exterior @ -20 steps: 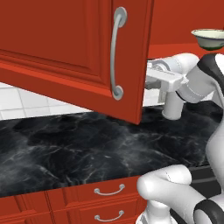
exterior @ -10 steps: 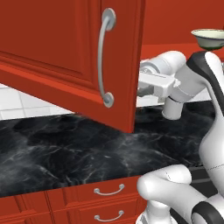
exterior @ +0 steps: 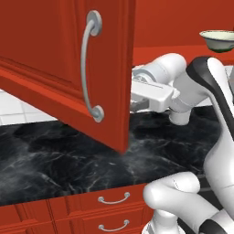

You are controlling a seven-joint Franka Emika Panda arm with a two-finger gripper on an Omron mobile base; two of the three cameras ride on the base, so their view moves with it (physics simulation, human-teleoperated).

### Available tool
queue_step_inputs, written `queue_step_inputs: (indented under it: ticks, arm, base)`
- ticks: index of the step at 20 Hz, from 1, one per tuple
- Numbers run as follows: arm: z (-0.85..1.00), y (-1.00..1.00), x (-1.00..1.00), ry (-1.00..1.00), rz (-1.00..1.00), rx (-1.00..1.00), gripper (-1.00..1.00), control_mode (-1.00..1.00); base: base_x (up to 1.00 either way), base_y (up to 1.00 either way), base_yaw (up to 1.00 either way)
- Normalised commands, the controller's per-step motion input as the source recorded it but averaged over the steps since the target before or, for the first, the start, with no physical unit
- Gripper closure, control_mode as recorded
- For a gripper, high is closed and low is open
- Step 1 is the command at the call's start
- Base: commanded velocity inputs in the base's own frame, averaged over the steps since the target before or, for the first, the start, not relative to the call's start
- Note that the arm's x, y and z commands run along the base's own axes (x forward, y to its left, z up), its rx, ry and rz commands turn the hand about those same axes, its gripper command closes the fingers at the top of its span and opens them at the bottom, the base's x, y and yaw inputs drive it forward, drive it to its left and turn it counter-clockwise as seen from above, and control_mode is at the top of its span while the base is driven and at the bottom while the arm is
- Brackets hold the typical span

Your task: Move the bowls from the cabinet to the plates on the dining table.

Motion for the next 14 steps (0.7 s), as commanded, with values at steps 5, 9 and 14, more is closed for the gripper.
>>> queue_step_inputs:
  ticks: [5,9,14]
  arm:
    - [0.00,0.49,0.00,-0.02,0.00,-0.02,-1.00,-1.00]
    - [0.00,0.46,0.00,-0.07,0.00,-0.02,-1.00,-1.00]
    - [0.00,0.42,0.00,-0.05,0.00,-0.01,-1.00,-1.00]
  base:
    - [0.00,0.00,0.00]
    - [0.00,0.00,0.00]
    - [0.00,0.00,0.00]
